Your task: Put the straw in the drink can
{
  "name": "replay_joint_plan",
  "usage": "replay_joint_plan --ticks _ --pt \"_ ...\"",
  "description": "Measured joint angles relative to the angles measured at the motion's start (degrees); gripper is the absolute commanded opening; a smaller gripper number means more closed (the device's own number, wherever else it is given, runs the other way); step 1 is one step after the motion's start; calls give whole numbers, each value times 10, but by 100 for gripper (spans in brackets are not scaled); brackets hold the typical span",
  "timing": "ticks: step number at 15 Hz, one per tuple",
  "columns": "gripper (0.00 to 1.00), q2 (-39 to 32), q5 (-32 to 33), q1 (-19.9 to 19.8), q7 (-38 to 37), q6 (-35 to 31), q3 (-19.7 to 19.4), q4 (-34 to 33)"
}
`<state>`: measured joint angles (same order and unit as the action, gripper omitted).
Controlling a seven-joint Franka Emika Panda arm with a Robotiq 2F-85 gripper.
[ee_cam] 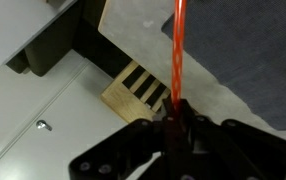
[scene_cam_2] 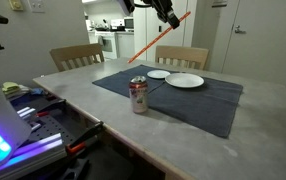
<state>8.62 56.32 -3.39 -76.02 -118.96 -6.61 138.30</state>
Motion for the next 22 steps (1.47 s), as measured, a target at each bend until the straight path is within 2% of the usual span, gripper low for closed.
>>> replay_joint_plan --ticks 4,10,22 --pt "2 -19 20 -3 -28 -21 0 0" --pt "2 -55 84 -8 -91 -25 -3 -1" --pt "2 -83 84 -10 -121 -25 -4 -5"
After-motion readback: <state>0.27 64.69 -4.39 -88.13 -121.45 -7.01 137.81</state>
